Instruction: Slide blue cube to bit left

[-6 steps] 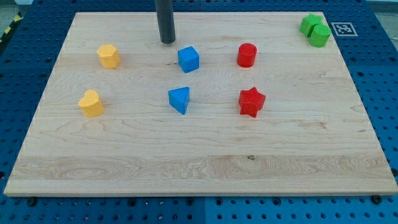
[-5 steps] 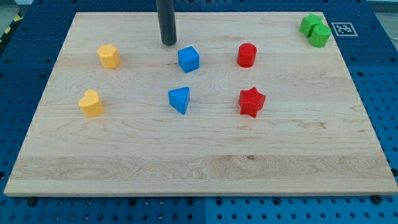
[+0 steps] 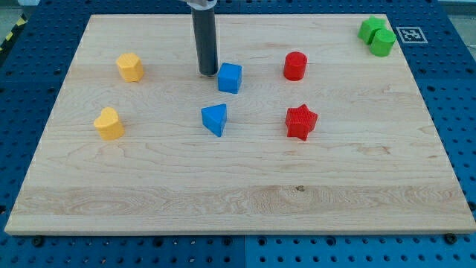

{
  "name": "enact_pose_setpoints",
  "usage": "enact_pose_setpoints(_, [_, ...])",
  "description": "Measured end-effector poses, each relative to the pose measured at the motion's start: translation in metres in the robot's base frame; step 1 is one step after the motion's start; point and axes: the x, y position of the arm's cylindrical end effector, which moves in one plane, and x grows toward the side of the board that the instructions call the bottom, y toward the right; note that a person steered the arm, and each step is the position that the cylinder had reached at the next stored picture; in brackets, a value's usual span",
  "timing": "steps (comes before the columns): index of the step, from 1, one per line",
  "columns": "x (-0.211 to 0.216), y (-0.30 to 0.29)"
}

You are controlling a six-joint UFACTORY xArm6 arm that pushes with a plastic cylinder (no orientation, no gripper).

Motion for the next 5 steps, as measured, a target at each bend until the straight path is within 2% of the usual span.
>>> enact_pose_setpoints(2, [-0.006, 0.053])
enact_pose_setpoints(3, [0.015, 0.075])
enact_pose_setpoints(4, [0.049, 0.052])
enact_pose_setpoints(5, [0.059, -0.001])
